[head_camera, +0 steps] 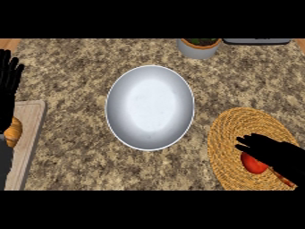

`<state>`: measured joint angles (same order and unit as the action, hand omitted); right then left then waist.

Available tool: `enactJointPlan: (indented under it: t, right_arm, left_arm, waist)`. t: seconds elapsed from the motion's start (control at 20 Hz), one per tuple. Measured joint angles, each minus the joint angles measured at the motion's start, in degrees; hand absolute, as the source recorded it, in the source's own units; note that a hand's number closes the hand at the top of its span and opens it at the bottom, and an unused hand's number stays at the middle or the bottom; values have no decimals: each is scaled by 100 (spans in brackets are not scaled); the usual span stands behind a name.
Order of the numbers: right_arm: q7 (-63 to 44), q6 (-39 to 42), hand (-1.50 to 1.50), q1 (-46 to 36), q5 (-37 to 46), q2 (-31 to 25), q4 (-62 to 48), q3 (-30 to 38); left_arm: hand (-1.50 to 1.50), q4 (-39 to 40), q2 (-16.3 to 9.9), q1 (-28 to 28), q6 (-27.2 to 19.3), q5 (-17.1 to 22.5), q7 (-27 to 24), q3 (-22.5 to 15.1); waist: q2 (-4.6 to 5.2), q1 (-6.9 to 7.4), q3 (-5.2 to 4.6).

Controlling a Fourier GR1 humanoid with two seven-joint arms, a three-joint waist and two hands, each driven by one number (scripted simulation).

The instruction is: Pick the tomato from the placemat and place it in the bowl

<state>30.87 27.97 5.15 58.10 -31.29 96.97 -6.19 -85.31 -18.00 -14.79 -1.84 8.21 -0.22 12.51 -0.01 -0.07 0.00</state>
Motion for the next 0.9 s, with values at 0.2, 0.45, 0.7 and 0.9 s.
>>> enactJointPlan:
  t: [0.2, 0.45, 0.7, 0.9]
  right_arm:
    - [108, -174, -150, -182, 239, 173, -480, -26]
    - [-46, -181, -150, -345, 527, 399, -787, -40]
    - [7, -429, 150, -582, 785, 542, -1336, -1]
    - [352, -876, 150, -735, 803, 624, -1656, 72]
  left_arm:
    - [0, 184, -27, -113, 87, 6, -99, 79]
    - [0, 169, 3, -78, 119, -27, -105, 105]
    - [0, 86, 27, -47, 138, -52, -56, 117]
    - [0, 174, -7, -72, 215, -9, -105, 186]
  waist:
    - [3, 2, -1]
    - [2, 4, -1]
    - [0, 10, -3]
    - [-12, 9, -28]
